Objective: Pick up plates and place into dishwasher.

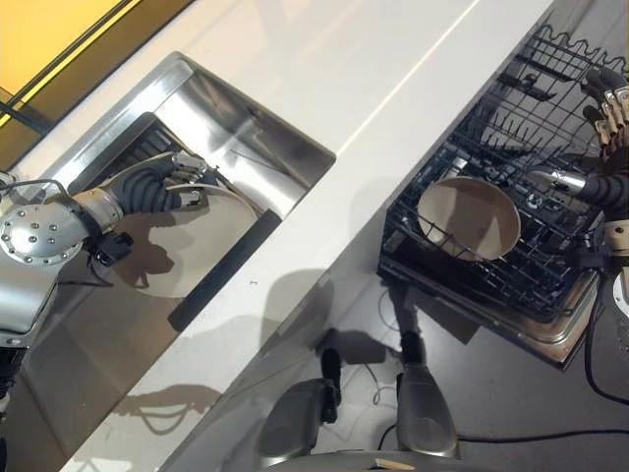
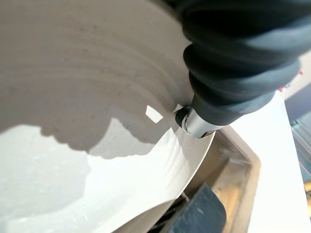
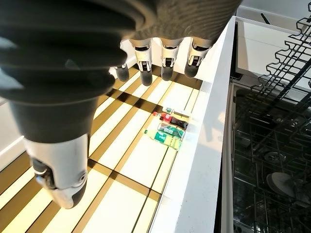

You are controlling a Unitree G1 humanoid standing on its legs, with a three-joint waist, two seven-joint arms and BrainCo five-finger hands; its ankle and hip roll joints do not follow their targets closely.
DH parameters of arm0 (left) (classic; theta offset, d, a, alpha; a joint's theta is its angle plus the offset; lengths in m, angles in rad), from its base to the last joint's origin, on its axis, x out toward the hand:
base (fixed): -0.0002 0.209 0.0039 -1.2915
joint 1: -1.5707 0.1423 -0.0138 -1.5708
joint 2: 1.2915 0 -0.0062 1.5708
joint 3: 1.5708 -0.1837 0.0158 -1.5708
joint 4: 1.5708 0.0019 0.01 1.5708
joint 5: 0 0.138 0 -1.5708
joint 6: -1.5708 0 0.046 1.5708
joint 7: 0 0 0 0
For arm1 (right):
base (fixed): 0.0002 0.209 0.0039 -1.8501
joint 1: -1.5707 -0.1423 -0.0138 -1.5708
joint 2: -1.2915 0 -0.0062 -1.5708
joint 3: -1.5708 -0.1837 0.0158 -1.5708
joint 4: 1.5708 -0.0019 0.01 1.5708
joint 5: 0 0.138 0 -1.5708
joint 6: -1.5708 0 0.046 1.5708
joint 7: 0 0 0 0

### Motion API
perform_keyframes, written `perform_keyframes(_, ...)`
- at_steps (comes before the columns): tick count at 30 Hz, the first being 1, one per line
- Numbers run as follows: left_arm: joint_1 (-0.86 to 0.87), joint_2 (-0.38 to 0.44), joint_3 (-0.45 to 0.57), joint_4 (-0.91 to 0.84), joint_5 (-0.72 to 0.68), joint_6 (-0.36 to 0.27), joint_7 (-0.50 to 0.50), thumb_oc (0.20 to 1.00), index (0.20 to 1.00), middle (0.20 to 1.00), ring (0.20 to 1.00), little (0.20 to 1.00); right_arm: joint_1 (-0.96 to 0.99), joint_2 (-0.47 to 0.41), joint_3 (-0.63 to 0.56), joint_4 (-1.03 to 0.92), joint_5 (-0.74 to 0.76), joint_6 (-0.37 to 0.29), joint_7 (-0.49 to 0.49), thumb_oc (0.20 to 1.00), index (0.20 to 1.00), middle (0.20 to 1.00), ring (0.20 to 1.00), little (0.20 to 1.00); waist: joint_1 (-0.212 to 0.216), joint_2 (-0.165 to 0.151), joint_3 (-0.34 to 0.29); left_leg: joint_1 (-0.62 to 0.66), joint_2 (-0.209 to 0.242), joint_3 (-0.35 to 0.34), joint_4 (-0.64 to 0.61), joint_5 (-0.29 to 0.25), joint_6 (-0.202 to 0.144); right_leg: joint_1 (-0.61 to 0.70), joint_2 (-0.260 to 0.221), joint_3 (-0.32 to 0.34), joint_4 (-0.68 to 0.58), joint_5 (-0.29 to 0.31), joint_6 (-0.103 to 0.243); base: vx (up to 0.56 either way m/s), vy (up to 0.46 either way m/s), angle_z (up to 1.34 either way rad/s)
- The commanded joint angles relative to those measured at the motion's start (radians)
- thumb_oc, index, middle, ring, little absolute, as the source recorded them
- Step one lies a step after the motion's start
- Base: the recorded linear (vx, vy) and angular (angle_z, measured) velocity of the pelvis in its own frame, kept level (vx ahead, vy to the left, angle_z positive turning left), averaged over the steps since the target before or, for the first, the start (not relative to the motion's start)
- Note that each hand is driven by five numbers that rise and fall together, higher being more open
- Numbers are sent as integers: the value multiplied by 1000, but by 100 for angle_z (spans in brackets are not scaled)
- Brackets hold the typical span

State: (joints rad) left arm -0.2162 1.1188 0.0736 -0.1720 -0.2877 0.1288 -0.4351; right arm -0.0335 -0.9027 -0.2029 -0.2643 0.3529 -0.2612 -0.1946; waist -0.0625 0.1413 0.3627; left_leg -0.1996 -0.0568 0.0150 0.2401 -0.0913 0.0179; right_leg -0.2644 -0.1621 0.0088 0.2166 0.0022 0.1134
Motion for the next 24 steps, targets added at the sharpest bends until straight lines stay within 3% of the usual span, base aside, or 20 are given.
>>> perform_keyframes(1,107,-8,109,-23,80,-92,162,200,200,200,200,200,8,30,-93,-79,16,-66,-23,1000,1000,1000,1000,1000,45,-49,-42,-17,-29,-16,-44,31,12,47,3,-47,64,-101,-4,6,-41,1)
perform_keyframes(3,133,-38,165,-13,116,-145,250,200,200,200,200,200,14,53,-94,-80,2,-68,-23,1000,1000,1000,1000,1000,57,-54,-51,-13,-29,-23,-47,33,11,55,3,-58,62,-105,-7,6,-49,4)
perform_keyframes(10,232,-150,310,-32,256,-299,411,200,200,200,200,200,46,124,-105,-96,-39,-75,-16,1000,1000,1000,1000,1000,94,-73,-98,14,-24,-45,-82,40,0,95,12,-97,33,-118,-12,-10,-66,10)
perform_keyframes(17,298,-218,401,-45,275,-381,585,200,200,200,200,200,85,155,-121,-112,-46,-87,-2,1000,1000,1000,1000,1000,109,-86,-157,63,-6,-54,-127,45,-15,148,21,-118,-12,-122,-15,0,-56,6)
perform_keyframes(24,270,-296,401,-51,267,-443,766,200,200,200,200,200,89,174,-114,-122,-72,-118,-23,1000,1000,1000,1000,1000,106,-104,-201,96,14,-65,-159,51,-29,177,39,-112,-32,-128,-19,-27,-61,3)
